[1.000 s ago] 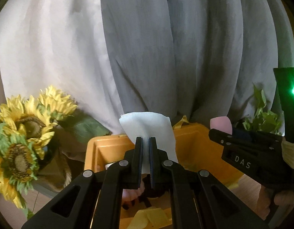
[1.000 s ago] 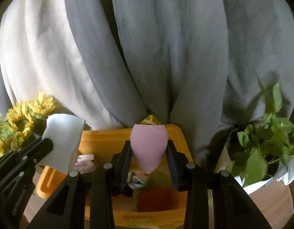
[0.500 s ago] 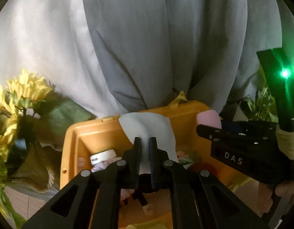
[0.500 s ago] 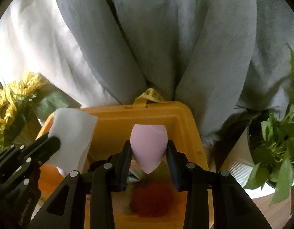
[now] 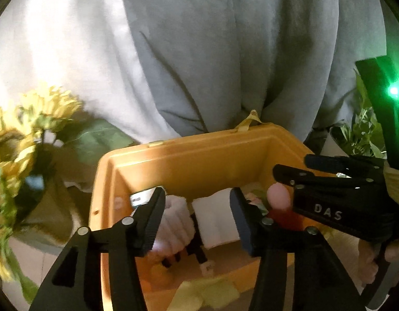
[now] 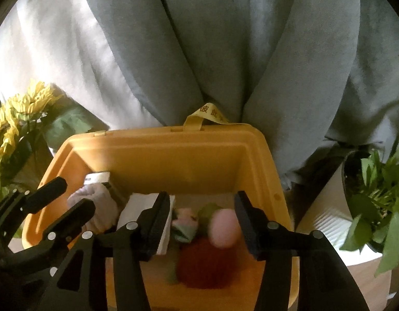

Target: Organize soft objects

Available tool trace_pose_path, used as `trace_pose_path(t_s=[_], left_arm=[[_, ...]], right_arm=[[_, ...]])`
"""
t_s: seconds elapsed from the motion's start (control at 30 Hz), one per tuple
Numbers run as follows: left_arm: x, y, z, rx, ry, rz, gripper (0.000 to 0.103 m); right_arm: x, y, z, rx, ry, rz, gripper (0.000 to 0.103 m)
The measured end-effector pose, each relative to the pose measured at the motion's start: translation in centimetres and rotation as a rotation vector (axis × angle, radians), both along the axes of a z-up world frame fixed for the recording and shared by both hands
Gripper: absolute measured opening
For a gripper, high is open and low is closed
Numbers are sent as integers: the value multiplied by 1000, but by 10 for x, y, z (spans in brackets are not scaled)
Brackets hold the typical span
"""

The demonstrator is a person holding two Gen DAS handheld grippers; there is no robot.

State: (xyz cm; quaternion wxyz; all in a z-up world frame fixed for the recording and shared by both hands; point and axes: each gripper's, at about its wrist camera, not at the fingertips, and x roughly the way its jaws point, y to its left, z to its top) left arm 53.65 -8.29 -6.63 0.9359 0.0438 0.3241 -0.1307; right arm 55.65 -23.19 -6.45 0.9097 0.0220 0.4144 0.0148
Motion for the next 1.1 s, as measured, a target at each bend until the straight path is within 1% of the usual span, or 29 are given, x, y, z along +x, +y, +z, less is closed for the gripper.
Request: trace_pose_path(t_s=[0.07, 0.13, 0.2, 0.33, 0.4, 0.47, 0.6, 0.63, 0.77, 0.8, 0.93, 1.1], left_arm=[[-10, 6, 6, -2, -13, 17, 53], [-20, 11, 12, -5, -28, 33, 57], [-32, 18, 21, -7, -48, 56, 59], [-63, 34, 39, -22, -96, 103, 63], [-80, 41, 48, -31, -120, 108, 64], [-96, 46, 56, -29, -143, 111, 66], [-135, 57, 70, -25, -202, 112, 75], [-144, 59, 73, -24, -211, 112, 78], [-177, 68, 82, -44, -243, 111, 82], [-184, 70, 84, -50, -249, 114, 85], [-216, 73, 93, -56, -283, 116, 92], [-260, 73, 104, -48, -340, 114, 96]], right_arm=[[-9, 0, 5, 7, -12, -11, 58], [-19, 1, 11, 4, -28, -18, 58], [-34, 3, 21, -5, -53, -28, 59], [-67, 12, 41, -12, -112, -46, 67], [-87, 19, 51, -14, -143, -52, 67], [-107, 24, 61, -14, -168, -60, 70], [-149, 31, 77, -15, -215, -86, 74], [-158, 31, 79, -13, -225, -91, 75], [-196, 34, 89, -5, -257, -114, 78], [-206, 35, 91, -4, -264, -119, 78], [-237, 36, 98, -4, -288, -130, 84], [-283, 39, 110, -25, -338, -143, 86]])
